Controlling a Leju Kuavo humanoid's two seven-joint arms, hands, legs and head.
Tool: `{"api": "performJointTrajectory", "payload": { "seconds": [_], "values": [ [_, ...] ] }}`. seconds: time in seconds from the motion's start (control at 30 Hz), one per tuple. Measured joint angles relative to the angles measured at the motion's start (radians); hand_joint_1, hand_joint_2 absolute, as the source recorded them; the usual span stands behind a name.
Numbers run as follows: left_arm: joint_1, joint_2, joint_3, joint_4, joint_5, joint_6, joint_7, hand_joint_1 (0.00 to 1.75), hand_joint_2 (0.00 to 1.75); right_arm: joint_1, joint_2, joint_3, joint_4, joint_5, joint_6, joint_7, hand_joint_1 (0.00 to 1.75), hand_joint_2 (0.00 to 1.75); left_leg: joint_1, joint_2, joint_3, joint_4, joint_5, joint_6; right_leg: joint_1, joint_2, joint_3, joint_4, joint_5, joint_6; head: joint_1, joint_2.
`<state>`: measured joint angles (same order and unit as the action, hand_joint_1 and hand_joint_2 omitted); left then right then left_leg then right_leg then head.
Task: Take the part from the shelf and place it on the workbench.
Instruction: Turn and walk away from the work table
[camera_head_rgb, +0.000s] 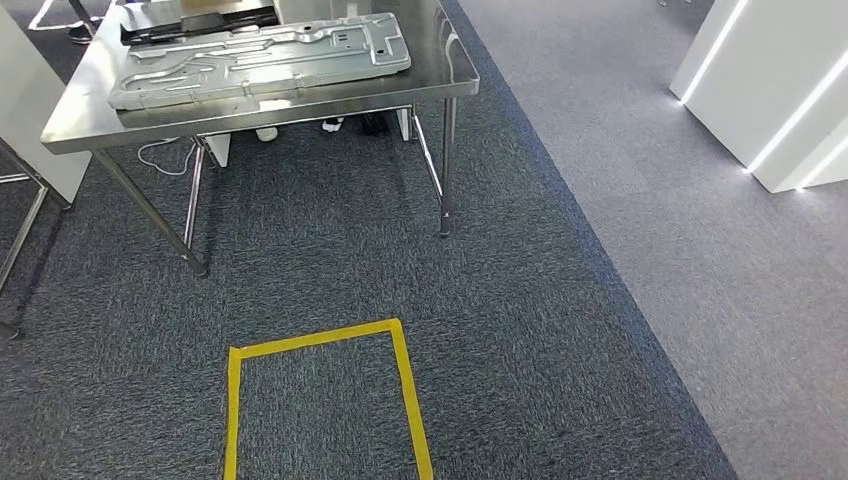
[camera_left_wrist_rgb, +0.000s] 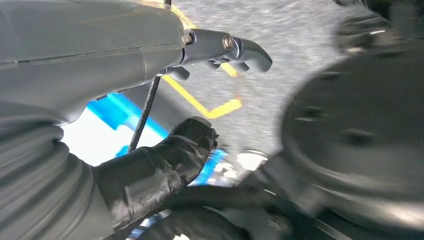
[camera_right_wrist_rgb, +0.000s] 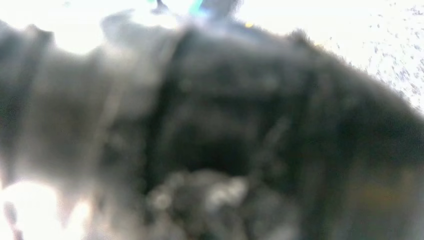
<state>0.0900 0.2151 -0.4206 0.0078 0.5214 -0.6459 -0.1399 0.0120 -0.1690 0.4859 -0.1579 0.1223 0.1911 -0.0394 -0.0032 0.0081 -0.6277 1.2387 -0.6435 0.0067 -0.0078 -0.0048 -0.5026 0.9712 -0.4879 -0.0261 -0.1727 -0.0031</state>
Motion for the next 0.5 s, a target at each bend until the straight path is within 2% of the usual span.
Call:
{"api": "performJointTrajectory", "payload": {
  "seconds": [0.03,0.07,0.1,0.13,0.17,0.2,0.23,0.27,0.33,0.37,0.4,0.47,0.5],
  "values": [
    [0.001,0.001,0.000,0.000,-0.008,0.000,-0.003,0.00,1.75,0.001,0.000,0.000,0.000,-0.004,0.000,-0.001,0.00,0.00,0.001,-0.002,0.000,0.037,-0.006,-0.001,0.000,0.010,-0.018,0.004,0.011,0.001,0.000,0.000],
    [0.002,0.003,0.000,0.000,-0.016,0.000,-0.007,0.00,1.75,0.002,0.001,0.000,0.000,-0.008,0.000,-0.001,0.00,0.00,0.003,-0.002,0.014,0.042,0.012,-0.001,-0.001,0.020,-0.037,0.010,0.021,0.003,0.000,0.000],
    [0.003,0.005,0.000,0.000,-0.026,0.000,-0.012,0.00,1.75,0.004,0.002,-0.001,0.000,-0.013,0.000,-0.003,0.00,0.00,0.005,-0.005,0.047,0.009,0.044,-0.001,-0.002,0.031,-0.054,0.017,0.030,0.006,0.000,0.000],
    [0.003,0.009,0.000,0.000,-0.035,0.000,-0.017,0.00,1.75,0.005,0.002,-0.002,0.000,-0.018,0.000,-0.004,0.00,0.00,0.008,-0.016,0.094,-0.053,0.074,0.000,-0.003,0.041,-0.070,0.026,0.038,0.010,0.000,0.000],
    [0.004,0.012,0.000,0.000,-0.043,0.000,-0.020,0.00,1.75,0.005,0.003,-0.003,0.000,-0.022,-0.001,-0.004,0.00,0.00,0.009,-0.036,0.146,-0.131,0.087,0.002,-0.003,0.050,-0.084,0.036,0.045,0.015,0.000,0.000],
    [0.005,0.017,0.000,0.000,-0.049,0.000,-0.023,0.00,1.75,0.006,0.004,-0.004,0.000,-0.026,-0.002,-0.005,0.00,0.00,0.009,-0.055,0.190,-0.200,0.088,0.006,-0.003,0.060,-0.095,0.044,0.052,0.021,0.000,0.000],
    [0.006,0.020,0.000,0.000,-0.052,0.000,-0.025,0.00,1.75,0.006,0.005,-0.005,0.000,-0.028,-0.004,-0.005,0.00,0.00,0.008,-0.069,0.216,-0.246,0.080,0.010,-0.003,0.069,-0.104,0.049,0.059,0.027,0.000,0.000],
    [0.007,0.023,0.000,0.000,-0.055,0.000,-0.027,0.00,1.75,0.006,0.005,-0.006,0.000,-0.031,-0.004,-0.005,0.00,0.00,0.006,-0.071,0.226,-0.268,0.072,0.015,-0.003,0.078,-0.110,0.051,0.068,0.034,0.000,0.000],
    [0.007,0.026,0.000,0.000,-0.065,0.001,-0.032,0.00,1.75,0.010,0.006,-0.007,0.002,-0.037,-0.004,-0.005,0.00,0.00,0.005,-0.049,0.215,-0.273,0.083,0.028,-0.004,0.089,-0.119,0.053,0.079,0.046,0.000,0.000],
    [0.006,0.028,0.000,0.000,-0.075,0.003,-0.037,0.00,1.75,0.011,0.007,-0.010,0.003,-0.043,-0.004,-0.006,0.00,0.00,0.005,-0.036,0.207,-0.275,0.092,0.037,-0.004,0.080,-0.127,0.067,0.063,0.050,0.000,0.000],
    [0.006,0.031,0.000,0.000,-0.088,0.005,-0.043,0.00,1.75,0.012,0.008,-0.014,0.005,-0.051,-0.004,-0.007,0.00,0.00,0.005,-0.022,0.198,-0.277,0.102,0.047,-0.004,0.062,-0.138,0.096,0.027,0.052,0.000,0.000],
    [0.010,0.038,-0.001,0.000,-0.122,0.012,-0.059,0.00,1.75,0.013,0.010,-0.027,0.007,-0.070,-0.003,-0.015,0.00,0.00,0.002,0.003,0.175,-0.277,0.120,0.058,-0.007,0.025,-0.165,0.202,-0.077,0.058,0.000,0.000],
    [0.014,0.042,-0.002,0.000,-0.143,0.016,-0.069,0.00,1.75,0.013,0.011,-0.034,0.010,-0.081,-0.002,-0.022,0.00,0.00,0.000,0.017,0.163,-0.276,0.129,0.060,-0.008,0.017,-0.176,0.264,-0.112,0.062,0.000,0.000]
  ]
}}
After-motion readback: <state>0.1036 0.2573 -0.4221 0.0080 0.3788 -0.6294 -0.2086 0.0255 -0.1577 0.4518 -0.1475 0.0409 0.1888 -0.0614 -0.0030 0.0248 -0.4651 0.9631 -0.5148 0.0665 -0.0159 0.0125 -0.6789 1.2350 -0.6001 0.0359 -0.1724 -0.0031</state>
